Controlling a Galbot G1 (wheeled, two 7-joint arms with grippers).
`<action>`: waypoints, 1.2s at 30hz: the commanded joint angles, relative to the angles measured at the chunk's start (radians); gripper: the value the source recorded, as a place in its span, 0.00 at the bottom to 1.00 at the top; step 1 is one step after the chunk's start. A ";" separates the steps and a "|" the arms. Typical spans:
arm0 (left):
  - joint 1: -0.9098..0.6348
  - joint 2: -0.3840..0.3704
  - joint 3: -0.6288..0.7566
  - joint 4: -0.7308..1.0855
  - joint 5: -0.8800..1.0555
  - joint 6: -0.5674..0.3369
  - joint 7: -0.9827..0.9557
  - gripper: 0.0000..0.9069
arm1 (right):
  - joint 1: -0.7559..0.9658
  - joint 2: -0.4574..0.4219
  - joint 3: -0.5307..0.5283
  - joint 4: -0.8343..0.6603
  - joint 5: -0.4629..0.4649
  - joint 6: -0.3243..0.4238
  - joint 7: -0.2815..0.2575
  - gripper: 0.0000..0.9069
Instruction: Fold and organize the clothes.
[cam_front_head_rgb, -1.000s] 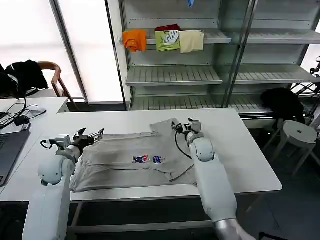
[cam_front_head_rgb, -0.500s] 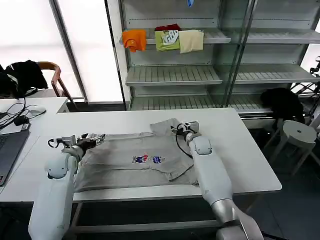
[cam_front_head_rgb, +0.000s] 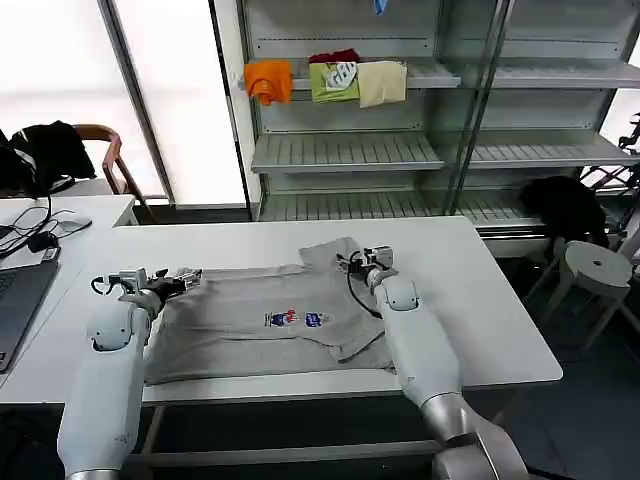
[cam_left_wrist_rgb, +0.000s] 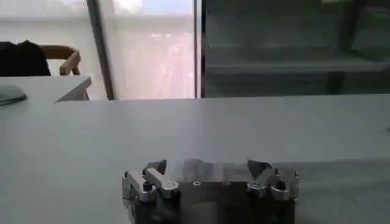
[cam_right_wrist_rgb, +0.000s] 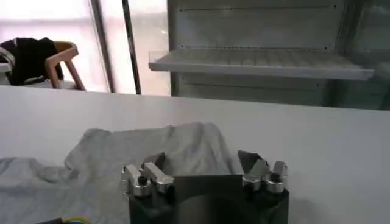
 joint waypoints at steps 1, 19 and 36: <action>-0.011 -0.002 0.002 0.062 0.029 -0.011 0.005 0.39 | -0.001 0.049 -0.017 -0.015 -0.004 0.001 -0.007 0.27; 0.010 0.016 0.002 0.012 -0.056 -0.063 0.023 0.00 | -0.056 0.049 -0.013 0.130 0.010 0.013 -0.007 0.00; 0.163 0.073 -0.036 -0.236 -0.262 -0.054 0.029 0.00 | -0.337 -0.027 -0.072 0.707 0.014 -0.172 -0.003 0.00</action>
